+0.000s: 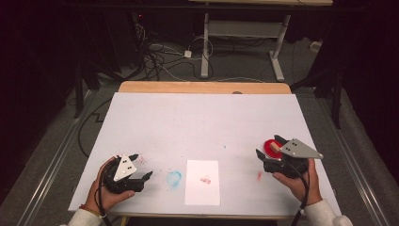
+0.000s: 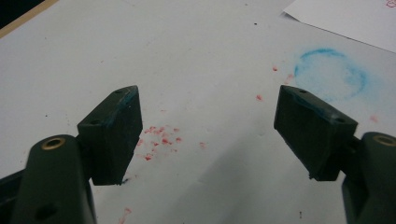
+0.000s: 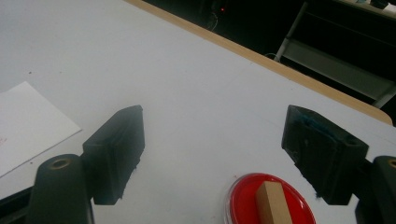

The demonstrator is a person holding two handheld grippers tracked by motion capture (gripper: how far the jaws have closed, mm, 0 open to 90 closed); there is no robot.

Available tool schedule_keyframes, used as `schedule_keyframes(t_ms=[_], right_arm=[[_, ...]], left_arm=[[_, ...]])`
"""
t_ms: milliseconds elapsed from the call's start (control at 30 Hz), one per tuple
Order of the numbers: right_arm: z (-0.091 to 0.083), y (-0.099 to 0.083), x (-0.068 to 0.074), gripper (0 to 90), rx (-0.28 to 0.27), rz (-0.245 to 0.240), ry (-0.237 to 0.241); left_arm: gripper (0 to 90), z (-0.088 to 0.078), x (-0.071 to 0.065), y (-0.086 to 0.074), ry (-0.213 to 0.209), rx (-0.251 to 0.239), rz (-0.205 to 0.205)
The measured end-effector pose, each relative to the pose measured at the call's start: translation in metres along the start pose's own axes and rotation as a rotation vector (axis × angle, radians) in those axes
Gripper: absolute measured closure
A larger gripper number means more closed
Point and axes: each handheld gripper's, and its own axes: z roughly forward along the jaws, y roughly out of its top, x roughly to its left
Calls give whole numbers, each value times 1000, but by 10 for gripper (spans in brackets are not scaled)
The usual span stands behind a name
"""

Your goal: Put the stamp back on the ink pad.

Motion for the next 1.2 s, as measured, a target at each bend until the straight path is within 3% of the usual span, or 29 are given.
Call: schedule_keyframes(t_ms=[300, 767, 900, 1200], right_arm=[[-13, -13, 2, 218, -21, -18, -22], [-28, -35, 1, 161, -36, 7, -31], [-31, -41, 3, 160, -27, -16, -46], [-31, -51, 8, 161, -27, -35, -26]], left_arm=[[226, 0, -1, 2, 1, -9, -5], [215, 2, -4, 4, -6, -13, -10], [193, 2, -5, 6, 0, -16, -8], [169, -2, -6, 7, 18, -37, -11]])
